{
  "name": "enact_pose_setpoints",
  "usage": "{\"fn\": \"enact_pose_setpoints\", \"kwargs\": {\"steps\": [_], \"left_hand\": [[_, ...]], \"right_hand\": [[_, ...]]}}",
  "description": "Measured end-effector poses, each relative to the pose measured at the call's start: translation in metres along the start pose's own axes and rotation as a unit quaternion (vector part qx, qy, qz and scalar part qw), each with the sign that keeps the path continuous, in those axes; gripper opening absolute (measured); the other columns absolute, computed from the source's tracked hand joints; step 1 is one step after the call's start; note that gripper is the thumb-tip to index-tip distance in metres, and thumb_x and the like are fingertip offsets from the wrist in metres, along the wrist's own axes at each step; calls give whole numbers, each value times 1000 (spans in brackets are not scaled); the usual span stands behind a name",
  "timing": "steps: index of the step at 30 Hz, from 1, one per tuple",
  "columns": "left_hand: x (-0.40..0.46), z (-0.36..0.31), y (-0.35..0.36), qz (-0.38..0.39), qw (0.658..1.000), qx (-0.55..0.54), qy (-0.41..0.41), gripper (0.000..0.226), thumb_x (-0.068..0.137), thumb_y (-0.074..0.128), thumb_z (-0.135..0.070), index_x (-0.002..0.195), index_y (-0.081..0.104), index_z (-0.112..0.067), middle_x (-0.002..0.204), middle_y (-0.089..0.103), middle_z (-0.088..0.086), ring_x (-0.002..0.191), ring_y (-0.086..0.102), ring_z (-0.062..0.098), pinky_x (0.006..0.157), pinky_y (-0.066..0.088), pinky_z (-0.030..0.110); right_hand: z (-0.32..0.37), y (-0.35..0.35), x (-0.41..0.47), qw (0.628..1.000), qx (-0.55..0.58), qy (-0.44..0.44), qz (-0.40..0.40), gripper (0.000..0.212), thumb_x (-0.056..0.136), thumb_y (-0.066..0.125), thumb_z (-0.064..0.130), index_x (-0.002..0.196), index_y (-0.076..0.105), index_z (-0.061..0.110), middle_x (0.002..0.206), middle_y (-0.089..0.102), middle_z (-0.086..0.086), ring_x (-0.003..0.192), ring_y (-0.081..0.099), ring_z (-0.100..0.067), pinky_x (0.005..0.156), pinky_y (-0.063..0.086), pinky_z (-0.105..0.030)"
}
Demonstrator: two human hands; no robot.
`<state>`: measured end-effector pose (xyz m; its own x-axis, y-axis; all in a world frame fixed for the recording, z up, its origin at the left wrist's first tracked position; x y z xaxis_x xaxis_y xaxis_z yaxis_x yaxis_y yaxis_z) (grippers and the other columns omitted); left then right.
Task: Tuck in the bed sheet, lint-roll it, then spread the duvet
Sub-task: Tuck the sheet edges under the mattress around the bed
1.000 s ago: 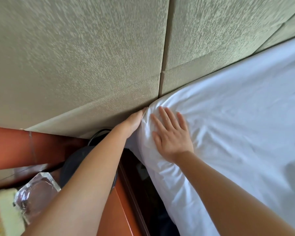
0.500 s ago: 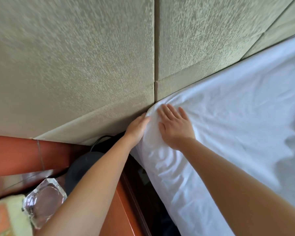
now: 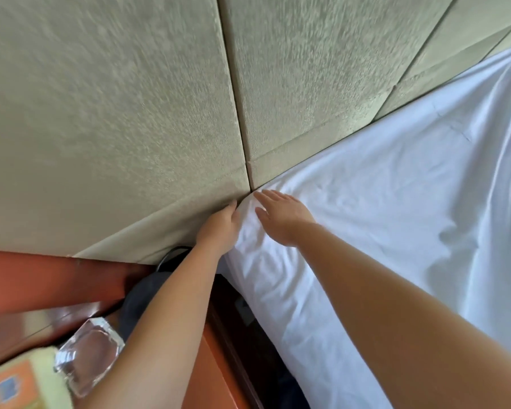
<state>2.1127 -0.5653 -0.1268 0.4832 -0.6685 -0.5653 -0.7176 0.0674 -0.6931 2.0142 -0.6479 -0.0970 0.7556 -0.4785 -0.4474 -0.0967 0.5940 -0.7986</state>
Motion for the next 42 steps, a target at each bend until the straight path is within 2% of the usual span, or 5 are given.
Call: {"fn": "enact_pose_setpoints", "kwargs": {"steps": [4,12,22,27,42], "left_hand": [[-48,-28,-24,-9,996,82,39,48,105,26,-30,151,26,-19,154,32,2,139,33,22,110,31,36],[-127,-61,-67,-46,953,274,118,48,103,32,-24,150,28,-18,159,19,0,145,19,21,117,19,36],[-300,-102,-110,-126,895,345,253,28,99,37,-21,119,57,-16,123,58,1,115,50,23,95,37,34],[-373,-120,-97,-102,885,362,276,25,99,35,-20,109,56,-13,119,57,4,111,50,24,91,37,34],[-528,-151,9,-42,858,410,306,35,97,33,-15,126,51,-12,129,51,6,120,44,26,99,34,41]], "right_hand": [[8,1,-46,998,-63,18,25,52,105,17,35,154,5,23,162,-2,0,148,-5,-17,119,-2,-33],[41,-39,-112,993,-107,43,-10,54,104,20,40,154,11,20,161,-2,-3,148,-3,-18,118,-2,-34],[106,-80,-290,988,-88,95,-83,54,103,27,42,152,20,20,160,12,-1,148,7,-18,120,7,-34],[122,-86,-384,982,-80,122,-121,53,103,30,41,151,23,19,156,23,-1,146,15,-19,117,10,-33],[83,-26,-586,971,-23,183,-154,52,103,30,41,150,24,18,156,24,-1,144,18,-19,117,15,-33]]}}
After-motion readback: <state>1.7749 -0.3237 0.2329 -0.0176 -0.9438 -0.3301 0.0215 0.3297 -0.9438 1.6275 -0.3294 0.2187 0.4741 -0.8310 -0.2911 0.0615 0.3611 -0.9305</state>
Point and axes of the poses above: each hand's wrist, its own x-axis towards the middle knuckle, its own y-axis out of the palm, z = x × y, the point moved 8 cm from there along x, towards the middle knuckle
